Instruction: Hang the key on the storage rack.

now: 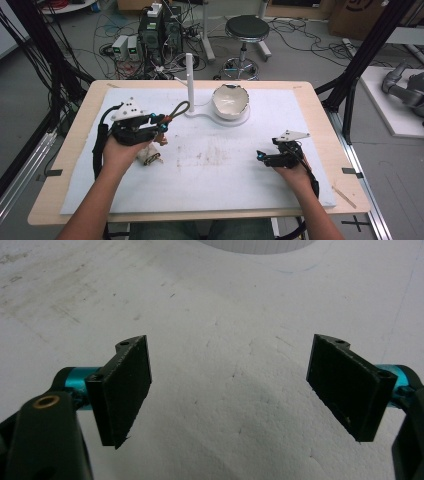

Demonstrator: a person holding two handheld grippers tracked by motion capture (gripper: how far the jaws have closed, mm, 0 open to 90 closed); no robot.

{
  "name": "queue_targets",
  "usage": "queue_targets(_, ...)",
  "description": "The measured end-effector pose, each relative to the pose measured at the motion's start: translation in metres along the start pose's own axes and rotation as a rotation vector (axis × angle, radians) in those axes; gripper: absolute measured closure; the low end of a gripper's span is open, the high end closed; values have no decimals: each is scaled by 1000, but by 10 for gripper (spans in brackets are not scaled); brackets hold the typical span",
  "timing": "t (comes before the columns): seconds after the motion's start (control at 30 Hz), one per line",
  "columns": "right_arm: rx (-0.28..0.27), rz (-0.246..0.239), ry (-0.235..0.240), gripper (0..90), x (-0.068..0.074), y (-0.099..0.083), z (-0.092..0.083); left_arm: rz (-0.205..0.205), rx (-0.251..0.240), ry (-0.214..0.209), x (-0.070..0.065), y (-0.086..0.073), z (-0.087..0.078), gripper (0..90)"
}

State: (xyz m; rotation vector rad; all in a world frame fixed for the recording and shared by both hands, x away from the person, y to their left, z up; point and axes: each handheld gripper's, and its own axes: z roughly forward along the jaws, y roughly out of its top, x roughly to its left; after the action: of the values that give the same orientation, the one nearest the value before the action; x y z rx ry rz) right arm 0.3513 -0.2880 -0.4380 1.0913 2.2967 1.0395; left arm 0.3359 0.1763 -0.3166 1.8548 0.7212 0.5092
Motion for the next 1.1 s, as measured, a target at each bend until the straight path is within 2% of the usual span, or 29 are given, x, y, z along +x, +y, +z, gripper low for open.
queue_targets(0.3,5,-2,-1,183,1,0,1,-22,-42,64,17,32,9,702)
queue_targets(0.4,7,-1,-2,183,1,0,1,-11,-22,90,22,41,16,702)
queue_targets(0.57,6,-2,-1,183,0,0,1,-8,-7,107,28,52,29,702)
queue_targets(0.77,9,6,0,183,-1,0,1,0,25,127,33,56,43,702)
queue_targets(1.0,13,4,1,183,-1,0,2,0,64,152,39,52,56,701)
queue_targets(1.1,13,6,0,183,-1,-1,2,12,81,183,41,51,61,701)
